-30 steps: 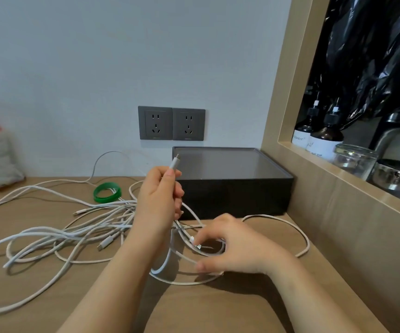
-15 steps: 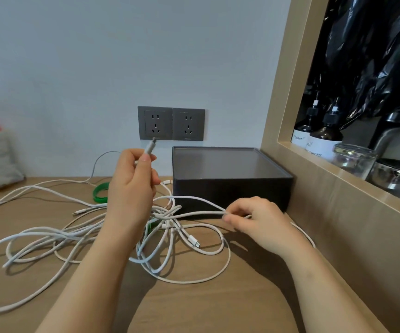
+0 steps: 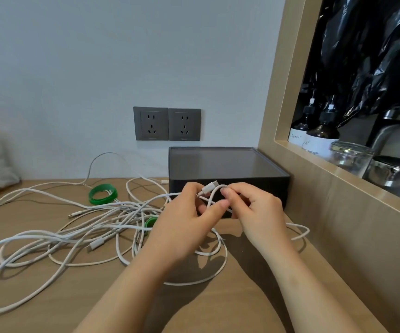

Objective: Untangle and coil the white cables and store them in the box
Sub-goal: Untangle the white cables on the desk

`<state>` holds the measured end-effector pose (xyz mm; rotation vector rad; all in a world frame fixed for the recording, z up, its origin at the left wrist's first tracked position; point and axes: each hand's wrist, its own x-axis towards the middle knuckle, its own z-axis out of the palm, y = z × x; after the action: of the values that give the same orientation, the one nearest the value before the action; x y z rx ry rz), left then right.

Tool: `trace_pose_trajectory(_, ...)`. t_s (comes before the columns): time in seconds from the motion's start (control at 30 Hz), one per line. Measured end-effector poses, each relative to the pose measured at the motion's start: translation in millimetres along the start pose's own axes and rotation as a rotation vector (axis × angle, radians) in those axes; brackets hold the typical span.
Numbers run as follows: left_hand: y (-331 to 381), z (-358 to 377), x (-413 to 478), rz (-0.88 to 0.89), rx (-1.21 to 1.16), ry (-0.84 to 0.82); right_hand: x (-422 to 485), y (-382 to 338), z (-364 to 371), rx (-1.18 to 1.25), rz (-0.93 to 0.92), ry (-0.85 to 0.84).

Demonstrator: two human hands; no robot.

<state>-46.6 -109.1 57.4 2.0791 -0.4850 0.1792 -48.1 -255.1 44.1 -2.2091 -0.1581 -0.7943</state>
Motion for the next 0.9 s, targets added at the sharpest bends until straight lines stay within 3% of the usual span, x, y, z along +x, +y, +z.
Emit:
trace_pose_trajectory(0.2, -1, -1, 2, 0.011, 0.090, -0.018, -2, -4, 2, 0.004, -0.011, -0.012)
trace_pose_trajectory(0.3, -5, -4, 7, -0.058, -0.072, 0.011, -1, -4, -1, -0.005, 0.023, -0.143)
trace_pose_trajectory(0.4, -7, -6, 10, -0.173, -0.344, 0.084, -1, -1, -4, -0.192, 0.089, -0.345)
trace_pose_trajectory(0.47, -8, -8, 12, -0.243, -0.501, 0.140, -1, 1, -6, -0.242, 0.107, -0.385)
trace_pose_trajectory(0.67, -10, -9, 15, -0.267, -0.651, 0.223, 2, -3, -3, 0.144, 0.089, -0.215)
trace_pose_trajectory(0.9, -12, 1, 18, -0.208, -0.645, 0.298, -2, -8, 9, 0.296, 0.076, 0.015)
